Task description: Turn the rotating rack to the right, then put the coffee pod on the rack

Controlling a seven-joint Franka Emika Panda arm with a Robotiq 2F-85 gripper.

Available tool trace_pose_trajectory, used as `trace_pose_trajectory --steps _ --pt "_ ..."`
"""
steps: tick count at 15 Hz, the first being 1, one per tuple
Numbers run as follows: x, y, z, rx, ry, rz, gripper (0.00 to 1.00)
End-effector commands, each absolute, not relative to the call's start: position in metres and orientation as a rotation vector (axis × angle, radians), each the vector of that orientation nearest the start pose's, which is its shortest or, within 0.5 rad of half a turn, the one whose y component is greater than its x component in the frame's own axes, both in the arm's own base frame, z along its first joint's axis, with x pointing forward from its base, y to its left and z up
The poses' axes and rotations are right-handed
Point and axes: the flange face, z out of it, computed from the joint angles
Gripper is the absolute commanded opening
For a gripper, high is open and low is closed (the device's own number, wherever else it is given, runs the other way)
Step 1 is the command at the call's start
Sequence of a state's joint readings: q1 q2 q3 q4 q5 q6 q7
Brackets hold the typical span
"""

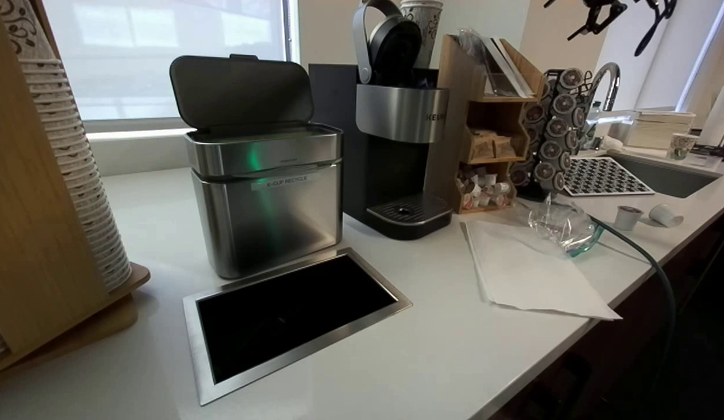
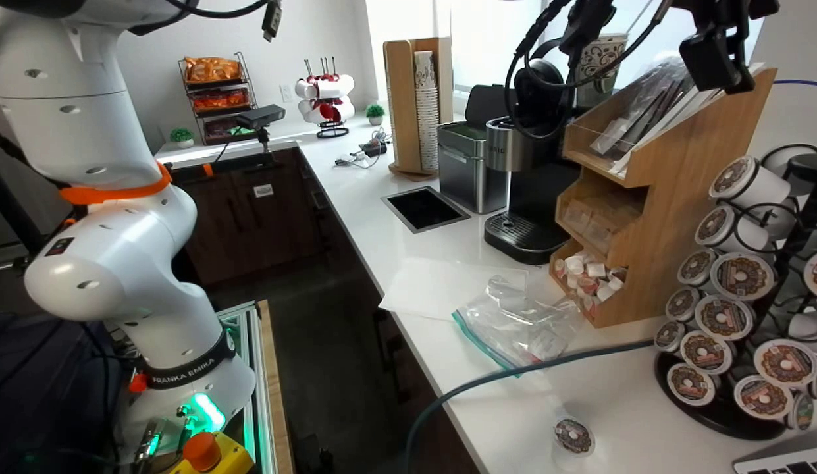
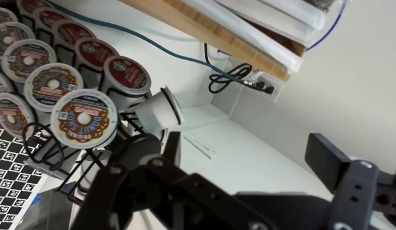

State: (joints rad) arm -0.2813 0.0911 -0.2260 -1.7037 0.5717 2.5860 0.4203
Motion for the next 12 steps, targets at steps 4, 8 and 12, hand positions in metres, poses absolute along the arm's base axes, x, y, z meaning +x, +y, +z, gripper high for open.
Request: trace_pose_trajectory --steps 4,8,12 --pt "0.51 -0.326 0.619 -2.32 1.275 -0.887 1.0" --pt "0.488 -0.333 0.605 -2.455 1.189 -0.829 1.0" --pt "0.482 -0.335 0.589 -2.545 1.074 -0.843 1.0"
